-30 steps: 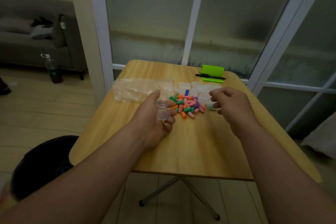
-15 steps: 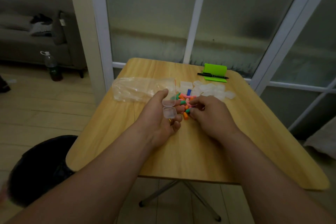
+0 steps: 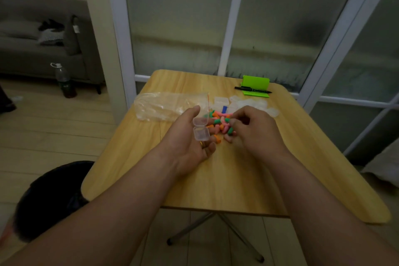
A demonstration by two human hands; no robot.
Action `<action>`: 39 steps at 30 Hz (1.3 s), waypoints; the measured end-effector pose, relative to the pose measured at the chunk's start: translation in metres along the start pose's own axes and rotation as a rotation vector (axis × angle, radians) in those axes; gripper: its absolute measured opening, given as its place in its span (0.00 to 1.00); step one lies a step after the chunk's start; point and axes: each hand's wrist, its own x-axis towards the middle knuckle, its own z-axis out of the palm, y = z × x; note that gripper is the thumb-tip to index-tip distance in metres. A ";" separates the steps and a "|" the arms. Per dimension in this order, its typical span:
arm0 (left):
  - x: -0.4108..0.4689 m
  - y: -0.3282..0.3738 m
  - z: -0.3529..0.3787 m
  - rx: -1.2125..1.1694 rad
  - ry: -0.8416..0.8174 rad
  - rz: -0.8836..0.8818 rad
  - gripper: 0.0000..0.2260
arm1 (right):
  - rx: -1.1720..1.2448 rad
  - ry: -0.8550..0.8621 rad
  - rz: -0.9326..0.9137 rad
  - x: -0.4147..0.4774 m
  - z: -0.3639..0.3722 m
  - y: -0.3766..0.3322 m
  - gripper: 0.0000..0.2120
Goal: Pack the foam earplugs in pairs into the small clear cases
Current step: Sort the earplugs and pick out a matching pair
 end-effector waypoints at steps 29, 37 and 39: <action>-0.002 0.011 -0.014 0.055 0.064 0.095 0.23 | 0.024 0.051 -0.014 0.000 0.005 0.000 0.07; 0.004 0.016 -0.015 0.009 0.106 0.097 0.25 | -0.106 0.003 -0.033 0.017 0.029 0.011 0.08; 0.006 0.017 -0.014 0.002 0.107 0.098 0.25 | -0.135 -0.002 -0.019 0.022 0.034 0.010 0.10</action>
